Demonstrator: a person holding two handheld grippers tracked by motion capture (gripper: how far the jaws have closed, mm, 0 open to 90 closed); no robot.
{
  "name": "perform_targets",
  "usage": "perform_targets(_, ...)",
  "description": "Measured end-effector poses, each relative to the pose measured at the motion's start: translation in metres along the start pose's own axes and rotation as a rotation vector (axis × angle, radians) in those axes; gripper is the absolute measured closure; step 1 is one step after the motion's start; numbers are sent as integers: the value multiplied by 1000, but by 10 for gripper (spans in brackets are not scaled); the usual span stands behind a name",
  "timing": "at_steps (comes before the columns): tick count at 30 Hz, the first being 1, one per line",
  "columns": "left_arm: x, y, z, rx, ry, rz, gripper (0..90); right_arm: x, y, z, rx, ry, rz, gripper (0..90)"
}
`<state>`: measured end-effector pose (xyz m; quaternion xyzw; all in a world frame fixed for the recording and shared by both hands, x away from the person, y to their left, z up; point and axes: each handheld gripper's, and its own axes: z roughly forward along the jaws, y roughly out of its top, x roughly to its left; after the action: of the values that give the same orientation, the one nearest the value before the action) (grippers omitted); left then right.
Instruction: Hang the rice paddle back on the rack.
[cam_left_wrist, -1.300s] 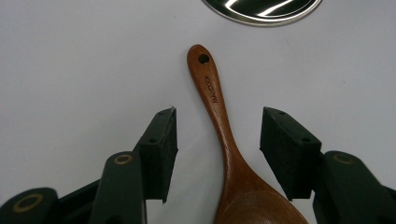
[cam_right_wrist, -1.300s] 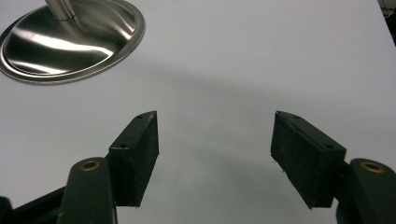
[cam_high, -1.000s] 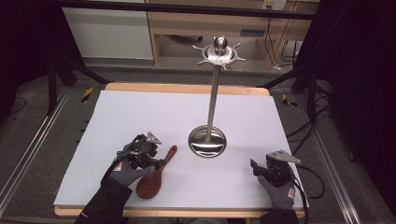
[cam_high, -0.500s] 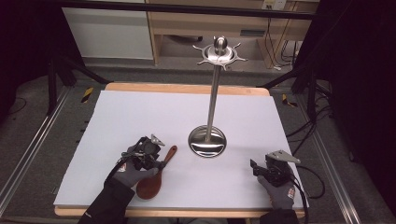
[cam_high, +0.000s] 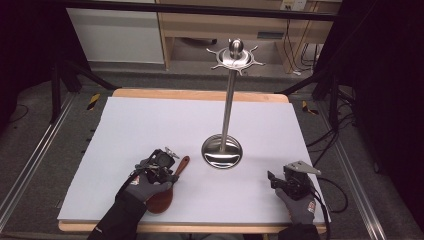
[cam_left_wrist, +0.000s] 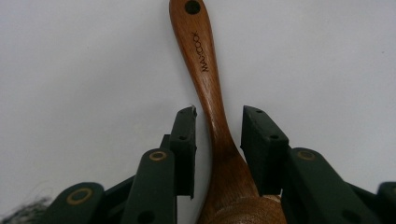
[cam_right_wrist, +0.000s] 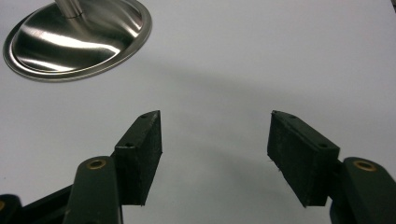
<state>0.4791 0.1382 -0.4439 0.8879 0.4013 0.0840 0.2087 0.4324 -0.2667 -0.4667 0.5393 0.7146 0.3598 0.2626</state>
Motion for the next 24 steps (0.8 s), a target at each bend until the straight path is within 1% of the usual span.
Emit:
perform_targets(2,0,0,2,3,-5,-5,678,1,0,0,2,2,8,355)
perform_targets(4,0,0,3,5,-10,-12,689,0,0,0,0,1,0,356)
perform_targets(5,0,0,3,12,-11,-8,692,0,0,0,1,2,-1,356)
perform_targets(10,-2,0,6,24,-3,-16,702,0,0,0,1,4,-1,359)
perform_targets(16,-2,1,7,26,-6,-38,709,0,0,0,2,6,-1,362)
perform_targets(20,-3,1,8,26,-8,-44,726,0,0,0,4,9,-1,367)
perform_targets(22,-4,2,7,24,6,-43,745,0,0,0,4,10,-2,370)
perform_targets(23,-5,2,7,23,18,-35,762,0,0,0,4,11,-1,372)
perform_targets(24,-4,2,7,25,17,-35,763,0,0,0,4,12,-1,374)
